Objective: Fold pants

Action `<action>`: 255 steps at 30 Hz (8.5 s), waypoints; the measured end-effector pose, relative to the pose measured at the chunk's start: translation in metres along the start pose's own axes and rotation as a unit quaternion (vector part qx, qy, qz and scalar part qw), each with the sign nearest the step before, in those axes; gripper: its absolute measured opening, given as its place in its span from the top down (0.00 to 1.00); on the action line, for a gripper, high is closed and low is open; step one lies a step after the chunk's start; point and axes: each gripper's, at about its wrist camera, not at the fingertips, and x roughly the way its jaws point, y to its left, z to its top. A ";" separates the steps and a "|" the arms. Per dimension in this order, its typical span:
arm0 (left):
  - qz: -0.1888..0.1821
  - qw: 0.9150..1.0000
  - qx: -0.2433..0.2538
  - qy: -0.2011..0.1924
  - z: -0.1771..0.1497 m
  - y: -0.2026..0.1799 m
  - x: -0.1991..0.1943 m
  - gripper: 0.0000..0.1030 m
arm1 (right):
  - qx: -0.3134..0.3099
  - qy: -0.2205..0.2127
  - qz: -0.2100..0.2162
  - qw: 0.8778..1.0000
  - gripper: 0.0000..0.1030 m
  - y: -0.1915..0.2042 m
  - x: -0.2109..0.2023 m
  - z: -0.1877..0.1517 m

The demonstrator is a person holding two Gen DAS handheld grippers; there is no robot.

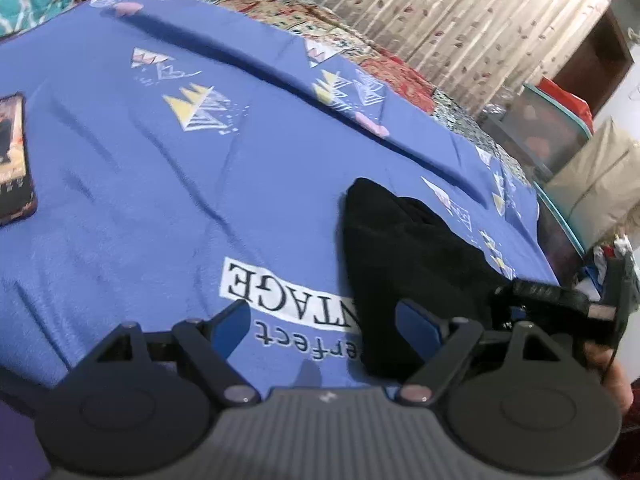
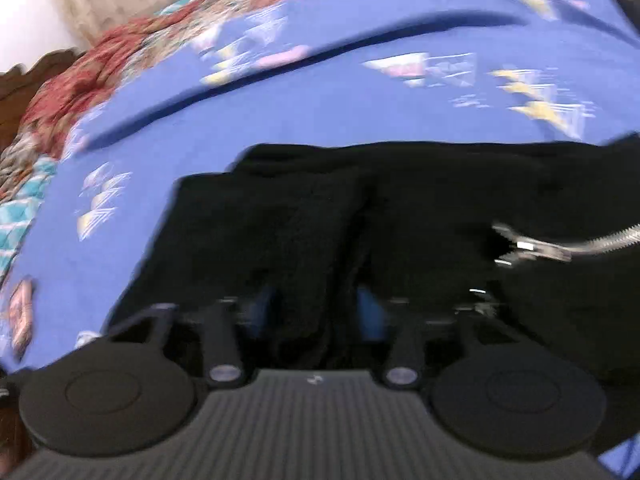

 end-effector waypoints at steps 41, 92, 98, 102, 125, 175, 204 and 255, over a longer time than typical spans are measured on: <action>0.007 1.000 0.010 0.022 -0.001 -0.011 0.006 0.20 | -0.042 0.047 0.095 0.993 0.59 0.003 -0.021 -0.027; -0.040 0.996 0.080 0.019 0.026 -0.074 0.028 0.20 | 0.007 -0.046 0.086 0.995 0.54 -0.053 -0.084 -0.013; -0.053 0.990 0.114 0.058 0.023 -0.103 0.068 0.23 | 0.057 -0.095 0.025 0.994 0.54 -0.107 -0.115 -0.011; -0.033 0.987 0.128 0.092 0.013 -0.108 0.097 0.27 | 0.109 -0.128 -0.014 0.986 0.51 -0.143 -0.134 -0.017; -0.120 0.964 0.209 0.111 0.061 -0.248 0.119 0.21 | 0.141 -0.102 -0.024 0.985 0.78 -0.187 -0.117 -0.037; -0.074 0.990 -0.051 0.107 0.053 -0.026 0.100 0.34 | -0.114 -0.008 0.096 0.989 0.56 0.021 -0.080 -0.015; -0.064 0.991 0.067 0.098 0.015 -0.069 0.104 0.36 | -0.118 0.037 0.026 0.992 0.50 0.015 0.046 0.035; 0.012 0.994 -0.018 0.104 -0.001 -0.018 0.065 0.09 | 0.108 0.073 0.085 0.988 0.45 -0.079 -0.035 -0.045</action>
